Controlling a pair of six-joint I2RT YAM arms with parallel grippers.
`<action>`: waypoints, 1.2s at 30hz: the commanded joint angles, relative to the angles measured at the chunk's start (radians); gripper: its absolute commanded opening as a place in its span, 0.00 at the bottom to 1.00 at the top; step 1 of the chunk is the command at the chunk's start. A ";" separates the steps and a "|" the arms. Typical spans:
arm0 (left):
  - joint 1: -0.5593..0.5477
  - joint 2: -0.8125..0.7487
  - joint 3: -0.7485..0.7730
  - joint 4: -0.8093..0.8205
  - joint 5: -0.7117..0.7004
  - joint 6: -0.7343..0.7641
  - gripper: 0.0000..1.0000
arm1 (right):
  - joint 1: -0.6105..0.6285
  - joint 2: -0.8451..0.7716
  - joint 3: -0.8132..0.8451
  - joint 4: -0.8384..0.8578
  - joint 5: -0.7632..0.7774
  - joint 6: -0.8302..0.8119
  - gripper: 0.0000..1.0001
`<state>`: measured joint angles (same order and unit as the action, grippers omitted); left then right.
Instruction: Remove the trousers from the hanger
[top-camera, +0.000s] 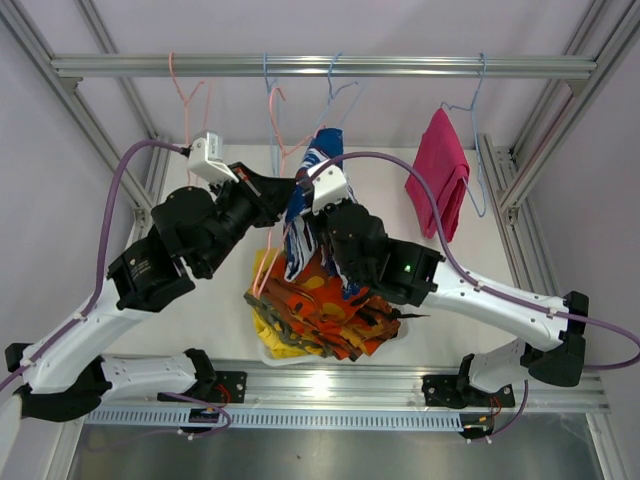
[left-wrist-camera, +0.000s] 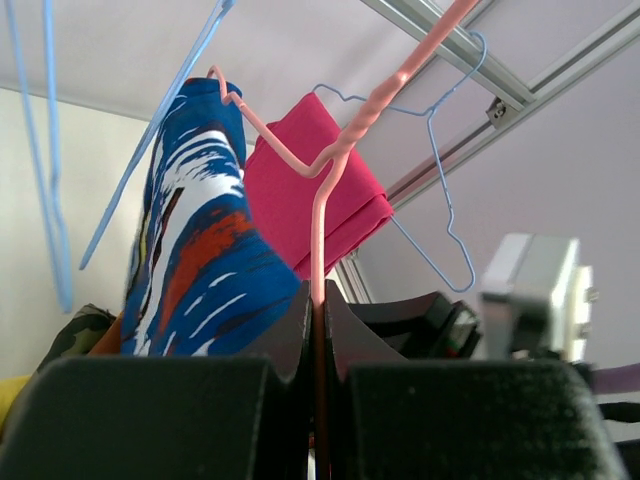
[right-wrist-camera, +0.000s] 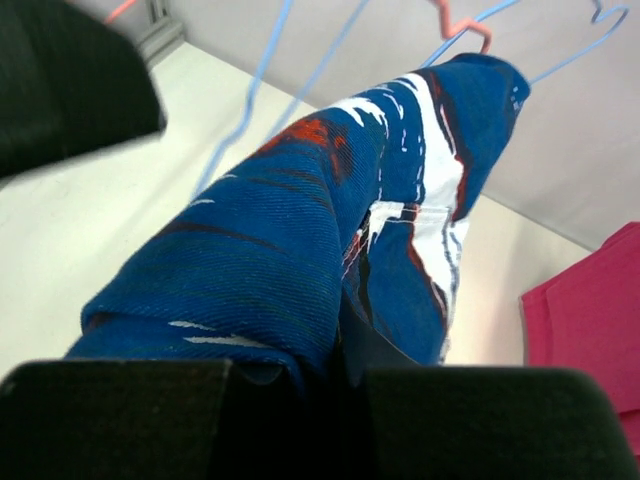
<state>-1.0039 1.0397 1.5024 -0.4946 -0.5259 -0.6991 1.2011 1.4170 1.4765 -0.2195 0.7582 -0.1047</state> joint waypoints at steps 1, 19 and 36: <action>-0.002 -0.032 -0.007 0.062 -0.028 -0.003 0.01 | -0.011 -0.023 0.117 0.046 -0.016 0.011 0.00; -0.006 -0.012 -0.229 0.005 0.026 -0.138 0.01 | 0.009 -0.110 0.330 -0.069 0.004 -0.056 0.00; -0.127 -0.021 -0.455 0.080 -0.147 0.010 0.00 | 0.017 -0.213 0.424 -0.152 0.026 -0.096 0.00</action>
<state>-1.1076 0.9951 1.0595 -0.4297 -0.5922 -0.7322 1.2137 1.2461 1.8351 -0.4896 0.7784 -0.1761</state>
